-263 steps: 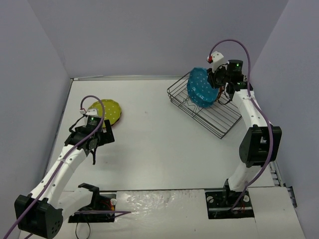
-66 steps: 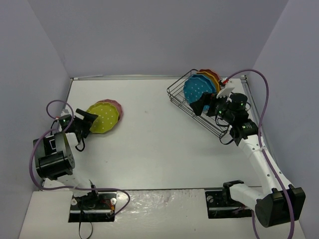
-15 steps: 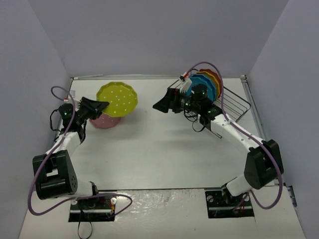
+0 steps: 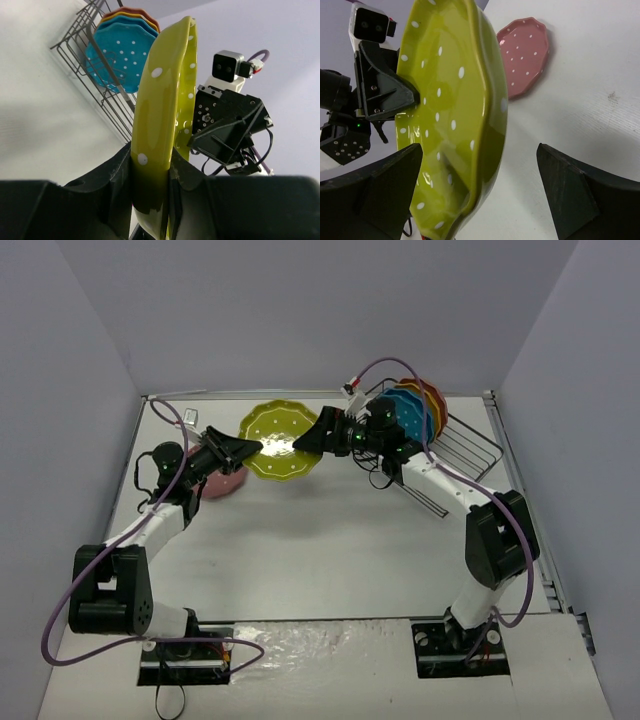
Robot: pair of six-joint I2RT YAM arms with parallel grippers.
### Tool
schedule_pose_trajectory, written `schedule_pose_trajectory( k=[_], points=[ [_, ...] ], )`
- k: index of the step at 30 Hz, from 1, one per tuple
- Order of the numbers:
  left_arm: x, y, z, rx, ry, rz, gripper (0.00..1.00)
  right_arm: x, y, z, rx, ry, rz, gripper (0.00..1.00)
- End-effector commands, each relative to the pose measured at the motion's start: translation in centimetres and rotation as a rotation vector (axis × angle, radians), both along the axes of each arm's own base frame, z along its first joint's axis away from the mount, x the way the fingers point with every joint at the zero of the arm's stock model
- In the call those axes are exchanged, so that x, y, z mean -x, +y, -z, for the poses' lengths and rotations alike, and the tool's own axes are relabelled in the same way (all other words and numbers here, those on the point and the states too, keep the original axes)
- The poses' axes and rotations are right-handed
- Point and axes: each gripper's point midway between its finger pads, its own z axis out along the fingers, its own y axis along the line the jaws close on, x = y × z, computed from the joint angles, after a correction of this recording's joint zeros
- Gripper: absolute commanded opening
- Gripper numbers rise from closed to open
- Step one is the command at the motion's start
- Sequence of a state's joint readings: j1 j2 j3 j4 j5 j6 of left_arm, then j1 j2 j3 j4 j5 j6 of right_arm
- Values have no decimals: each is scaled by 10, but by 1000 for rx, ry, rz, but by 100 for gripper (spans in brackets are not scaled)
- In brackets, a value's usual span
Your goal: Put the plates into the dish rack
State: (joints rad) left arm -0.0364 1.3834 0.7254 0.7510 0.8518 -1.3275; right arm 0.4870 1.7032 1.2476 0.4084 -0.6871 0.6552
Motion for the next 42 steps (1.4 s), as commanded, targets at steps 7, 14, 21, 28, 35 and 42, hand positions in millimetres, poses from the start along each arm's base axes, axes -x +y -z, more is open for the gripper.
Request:
schedule_pose_trajectory(
  k=[7, 14, 21, 28, 35, 42],
  points=[
    [11, -15, -88, 48, -324, 63, 3, 9, 5, -62, -128, -180, -52, 37],
    [14, -19, -71, 28, -296, 82, 4, 16, 2, -75, -156, -213, -49, 2],
    [12, -19, -29, -85, -189, 91, 57, 21, -10, -89, -95, -292, -39, 0],
    [14, -15, -4, -188, -132, 81, 87, 19, -36, -90, 23, -348, -2, 0],
    [7, 3, 17, -290, -31, 13, 97, 9, -75, -109, 173, -494, 77, 0],
    [25, 97, 74, -867, 277, -241, 97, -24, -147, -136, 458, -732, 254, 0]
  ],
)
